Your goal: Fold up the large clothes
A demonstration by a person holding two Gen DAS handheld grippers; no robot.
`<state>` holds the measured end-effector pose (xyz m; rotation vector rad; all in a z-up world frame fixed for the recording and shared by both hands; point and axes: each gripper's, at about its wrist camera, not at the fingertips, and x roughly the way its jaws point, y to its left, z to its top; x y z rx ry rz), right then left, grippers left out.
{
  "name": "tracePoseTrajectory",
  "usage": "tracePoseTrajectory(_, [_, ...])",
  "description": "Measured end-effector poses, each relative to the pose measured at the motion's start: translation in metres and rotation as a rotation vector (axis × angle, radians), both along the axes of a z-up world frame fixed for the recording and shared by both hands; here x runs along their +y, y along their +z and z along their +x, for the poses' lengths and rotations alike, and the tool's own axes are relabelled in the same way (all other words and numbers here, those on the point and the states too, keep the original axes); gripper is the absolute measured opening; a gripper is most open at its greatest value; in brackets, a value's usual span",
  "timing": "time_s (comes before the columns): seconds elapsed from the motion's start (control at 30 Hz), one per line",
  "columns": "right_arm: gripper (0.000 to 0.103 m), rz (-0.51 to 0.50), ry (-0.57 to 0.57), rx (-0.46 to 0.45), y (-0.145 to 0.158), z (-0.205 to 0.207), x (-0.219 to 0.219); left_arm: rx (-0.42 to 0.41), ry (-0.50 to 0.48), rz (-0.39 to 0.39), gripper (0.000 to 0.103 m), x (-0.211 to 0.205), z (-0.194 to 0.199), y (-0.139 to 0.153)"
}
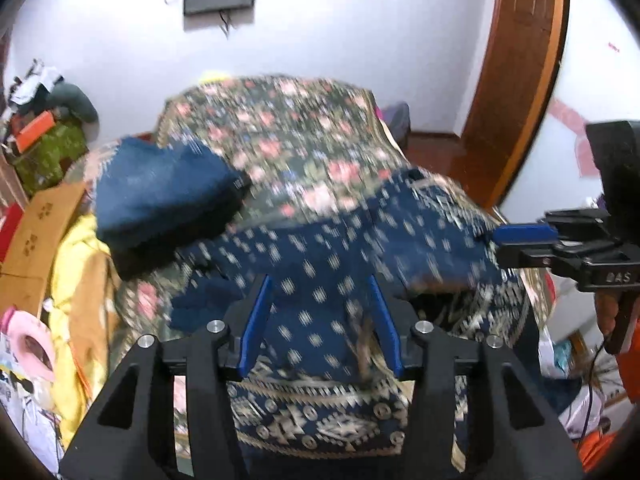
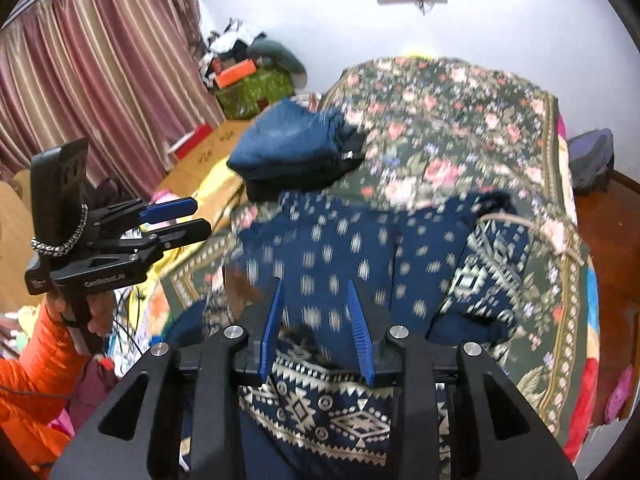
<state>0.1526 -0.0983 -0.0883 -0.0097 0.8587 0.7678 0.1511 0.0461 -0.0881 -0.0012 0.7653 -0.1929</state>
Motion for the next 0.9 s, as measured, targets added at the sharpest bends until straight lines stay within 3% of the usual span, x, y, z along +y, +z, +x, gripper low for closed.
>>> tracePoseTrajectory(0.1, [0.043, 0.000, -0.054, -0.044, 0.007, 0.012, -0.002, -0.020, 0.027, 0.007, 0.054, 0.004, 0.017, 0.006])
tracePoseTrajectory(0.2, [0.044, -0.042, -0.093, -0.058, 0.000, 0.024, 0.003, 0.008, 0.048, -0.020, 0.054, 0.005, 0.038, -0.001])
tracePoseTrajectory(0.3, [0.044, -0.048, -0.098, -0.015, -0.017, 0.034, 0.008, 0.055, 0.059, -0.052, 0.054, 0.002, 0.056, -0.017])
tracePoseTrajectory(0.63, [0.044, -0.134, -0.070, 0.135, -0.075, 0.029, 0.011, 0.215, 0.028, 0.017, 0.054, -0.025, 0.063, -0.093])
tracePoseTrajectory(0.73, [0.044, -0.134, -0.062, 0.125, -0.068, 0.026, 0.006, 0.231, 0.031, 0.045, 0.054, -0.022, 0.057, -0.101])
tracePoseTrajectory(0.9, [0.044, -0.074, -0.130, 0.056, -0.036, 0.033, -0.015, 0.161, 0.097, 0.021, 0.054, 0.009, 0.047, -0.076])
